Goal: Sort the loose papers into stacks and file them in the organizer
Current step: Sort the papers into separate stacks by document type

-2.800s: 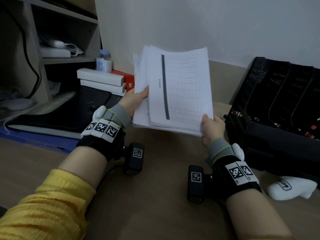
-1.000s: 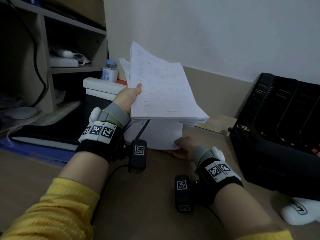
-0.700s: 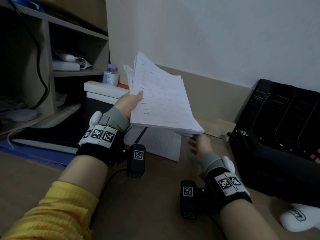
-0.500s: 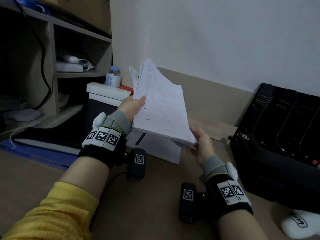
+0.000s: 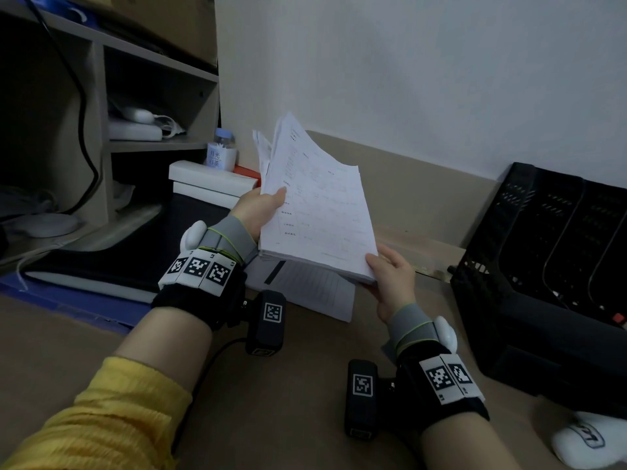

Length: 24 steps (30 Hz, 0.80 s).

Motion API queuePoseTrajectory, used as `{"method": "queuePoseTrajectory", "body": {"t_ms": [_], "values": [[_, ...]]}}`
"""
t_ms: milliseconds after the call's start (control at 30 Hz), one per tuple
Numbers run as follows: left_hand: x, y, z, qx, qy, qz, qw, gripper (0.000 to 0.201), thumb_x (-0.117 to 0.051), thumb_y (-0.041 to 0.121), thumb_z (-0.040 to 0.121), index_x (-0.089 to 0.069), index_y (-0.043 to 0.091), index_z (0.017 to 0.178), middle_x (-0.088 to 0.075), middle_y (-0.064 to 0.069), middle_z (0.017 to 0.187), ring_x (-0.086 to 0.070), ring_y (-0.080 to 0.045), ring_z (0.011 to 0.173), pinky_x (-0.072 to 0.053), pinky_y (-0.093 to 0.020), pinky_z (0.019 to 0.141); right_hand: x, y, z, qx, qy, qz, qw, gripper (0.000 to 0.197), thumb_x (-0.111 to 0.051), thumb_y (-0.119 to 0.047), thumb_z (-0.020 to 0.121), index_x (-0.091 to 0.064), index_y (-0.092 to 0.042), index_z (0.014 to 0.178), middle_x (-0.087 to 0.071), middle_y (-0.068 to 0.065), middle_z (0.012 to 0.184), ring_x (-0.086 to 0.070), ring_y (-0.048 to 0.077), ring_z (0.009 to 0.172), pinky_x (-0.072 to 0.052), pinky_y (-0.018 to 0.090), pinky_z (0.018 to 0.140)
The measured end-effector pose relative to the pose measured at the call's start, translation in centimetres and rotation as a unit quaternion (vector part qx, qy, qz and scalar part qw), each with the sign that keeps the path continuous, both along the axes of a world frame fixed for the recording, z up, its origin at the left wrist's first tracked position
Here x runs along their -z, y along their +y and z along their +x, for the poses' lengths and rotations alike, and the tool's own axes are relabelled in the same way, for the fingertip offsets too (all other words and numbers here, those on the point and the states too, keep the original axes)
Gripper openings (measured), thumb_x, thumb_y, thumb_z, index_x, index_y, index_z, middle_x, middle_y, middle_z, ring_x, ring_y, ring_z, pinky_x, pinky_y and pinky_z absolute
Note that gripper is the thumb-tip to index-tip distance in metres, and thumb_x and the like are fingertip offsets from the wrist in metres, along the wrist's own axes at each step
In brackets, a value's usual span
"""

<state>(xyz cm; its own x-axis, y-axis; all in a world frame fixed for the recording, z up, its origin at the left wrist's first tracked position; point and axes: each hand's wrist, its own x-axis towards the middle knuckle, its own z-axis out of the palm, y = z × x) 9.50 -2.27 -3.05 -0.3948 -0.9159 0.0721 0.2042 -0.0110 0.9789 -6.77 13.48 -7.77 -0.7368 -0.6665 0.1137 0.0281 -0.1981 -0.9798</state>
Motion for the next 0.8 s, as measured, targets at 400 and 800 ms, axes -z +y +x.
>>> {"method": "queuePoseTrajectory", "body": {"t_ms": [400,800], "values": [[-0.2,1.1,-0.3,0.035,-0.01,0.008,0.999,0.044,-0.059,0.036,0.094,-0.057,0.005,0.125,-0.067,-0.012,0.117,-0.066,-0.03,0.104,-0.054,-0.039,0.089,0.8,-0.5,-0.8,0.107,-0.008,0.001,0.994,0.016,-0.059,-0.008,0.089,-0.062,0.005,0.08,-0.066,0.02,0.086,-0.053,0.021,0.076,-0.052,0.044,0.087],[-0.5,1.1,0.3,0.035,-0.044,-0.007,0.998,0.067,-0.046,0.068,0.085,-0.062,0.014,0.122,-0.069,0.001,0.118,-0.065,-0.017,0.107,-0.048,-0.035,0.099,0.9,-0.8,-1.0,0.124,0.003,-0.038,0.992,0.021,-0.052,-0.012,0.094,-0.062,-0.013,0.075,-0.059,-0.001,0.074,-0.054,0.015,0.072,-0.05,0.032,0.073]]}}
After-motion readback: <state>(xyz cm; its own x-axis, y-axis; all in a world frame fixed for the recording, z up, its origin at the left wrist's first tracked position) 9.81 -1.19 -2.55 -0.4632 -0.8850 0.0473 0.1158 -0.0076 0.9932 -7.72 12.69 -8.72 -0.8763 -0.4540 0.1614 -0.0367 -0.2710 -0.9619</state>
